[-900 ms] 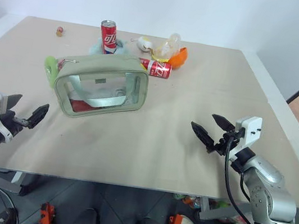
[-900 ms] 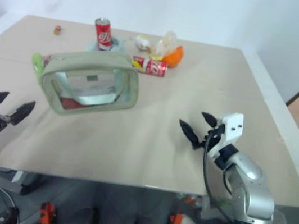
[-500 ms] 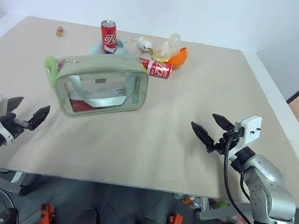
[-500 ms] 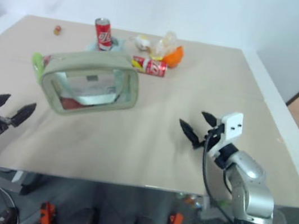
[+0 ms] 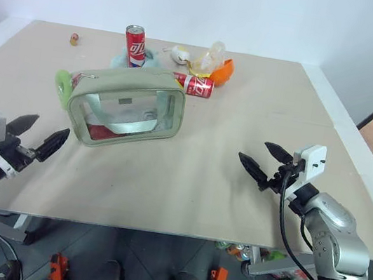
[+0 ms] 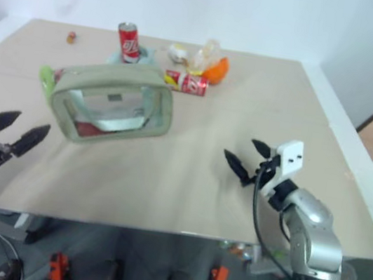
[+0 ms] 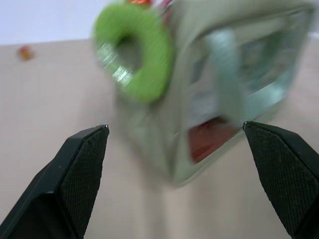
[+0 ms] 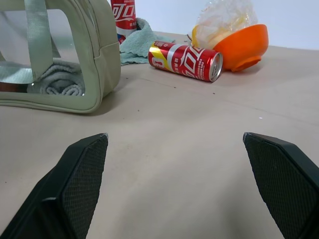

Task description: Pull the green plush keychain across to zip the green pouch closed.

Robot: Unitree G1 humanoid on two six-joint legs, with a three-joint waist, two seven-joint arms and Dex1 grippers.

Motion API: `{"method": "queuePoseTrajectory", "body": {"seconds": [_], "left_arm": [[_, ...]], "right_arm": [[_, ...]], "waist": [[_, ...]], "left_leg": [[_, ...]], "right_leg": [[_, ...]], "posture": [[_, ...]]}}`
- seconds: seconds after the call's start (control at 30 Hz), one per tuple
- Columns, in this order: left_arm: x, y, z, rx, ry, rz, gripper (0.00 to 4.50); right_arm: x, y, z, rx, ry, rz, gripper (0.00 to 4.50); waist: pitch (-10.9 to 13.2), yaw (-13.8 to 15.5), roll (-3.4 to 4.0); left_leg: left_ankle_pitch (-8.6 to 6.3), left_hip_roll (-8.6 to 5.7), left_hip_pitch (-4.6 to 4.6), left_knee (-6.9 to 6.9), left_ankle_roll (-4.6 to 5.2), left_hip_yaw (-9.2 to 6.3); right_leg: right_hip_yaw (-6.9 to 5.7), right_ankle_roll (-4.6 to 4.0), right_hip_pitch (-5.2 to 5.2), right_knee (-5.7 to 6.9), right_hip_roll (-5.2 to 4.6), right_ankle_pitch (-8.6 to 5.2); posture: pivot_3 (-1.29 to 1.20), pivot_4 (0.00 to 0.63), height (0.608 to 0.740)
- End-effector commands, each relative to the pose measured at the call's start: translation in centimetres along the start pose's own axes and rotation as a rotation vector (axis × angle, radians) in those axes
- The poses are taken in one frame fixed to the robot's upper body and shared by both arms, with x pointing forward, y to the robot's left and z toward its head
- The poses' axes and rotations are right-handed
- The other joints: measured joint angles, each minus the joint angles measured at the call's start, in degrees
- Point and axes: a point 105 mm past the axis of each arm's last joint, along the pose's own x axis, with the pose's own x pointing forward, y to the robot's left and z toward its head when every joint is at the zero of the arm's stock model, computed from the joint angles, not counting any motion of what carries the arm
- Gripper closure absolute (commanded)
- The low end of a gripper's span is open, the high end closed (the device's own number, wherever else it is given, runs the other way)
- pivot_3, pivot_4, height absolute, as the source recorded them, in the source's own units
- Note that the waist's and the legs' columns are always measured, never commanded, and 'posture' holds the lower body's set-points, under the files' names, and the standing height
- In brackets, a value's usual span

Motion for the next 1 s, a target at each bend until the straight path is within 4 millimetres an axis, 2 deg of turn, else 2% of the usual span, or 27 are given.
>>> {"method": "queuePoseTrajectory", "body": {"seconds": [0.03,0.2,0.4,0.57,0.6,0.97,1.0], "left_arm": [[0.7,-0.9,2.4,0.038,-0.023,-0.098,0.03],[2.8,-0.5,1.9,-0.002,-0.006,-0.142,0.03],[4.3,0.2,1.5,-0.042,-0.005,-0.161,0.03],[5.1,-0.1,0.8,-0.056,0.015,-0.204,0.03],[5.2,-0.2,0.7,-0.053,0.018,-0.213,0.54],[6.0,0.2,0.8,-0.023,-0.005,-0.220,4.22],[6.1,0.0,1.0,-0.021,-0.012,-0.234,4.43]], "right_arm": [[0.9,0.4,2.8,-0.057,-0.067,0.038,0.00],[2.1,1.2,4.9,-0.080,-0.121,0.064,0.00],[2.2,1.9,6.7,-0.096,-0.158,0.060,0.00],[1.9,1.9,6.9,-0.101,-0.153,0.041,0.00],[1.9,1.9,6.9,-0.103,-0.151,0.037,0.00],[1.7,1.5,6.7,-0.108,-0.146,0.020,0.00],[1.7,1.5,6.7,-0.106,-0.146,0.021,0.00]], "waist": [[0.0,0.0,0.01],[0.0,0.0,0.01],[0.0,0.0,0.00],[0.0,0.0,0.00],[0.0,0.0,0.00],[0.0,0.1,-0.01],[0.0,0.1,0.00]], "left_leg": [[0.00,0.00,0.01,0.00,0.00,0.00],[0.01,0.01,0.04,0.01,0.01,0.04],[-0.01,0.02,-0.18,-0.01,-0.01,0.01],[-0.01,0.01,-0.29,-0.03,-0.02,-0.01],[-0.01,0.01,-0.29,-0.03,-0.03,-0.01],[0.00,0.01,-0.29,0.01,-0.02,-0.01],[0.00,0.01,-0.30,0.01,-0.02,-0.01]], "right_leg": [[0.00,-0.01,0.00,0.01,0.01,0.00],[0.00,-0.03,0.00,0.01,0.04,0.04],[0.01,-0.01,-0.18,0.00,0.07,0.01],[0.00,-0.03,-0.28,0.00,0.07,0.02],[0.00,-0.03,-0.28,0.00,0.06,0.02],[-0.01,0.01,-0.27,0.01,0.06,0.04],[-0.01,0.01,-0.27,0.00,0.06,0.04]], "posture": [[0.00,0.150,0.740],[0.00,0.150,0.740],[0.00,0.150,0.740],[0.00,0.150,0.740],[0.00,0.150,0.740],[0.00,0.150,0.740],[0.00,0.150,0.740]]}}
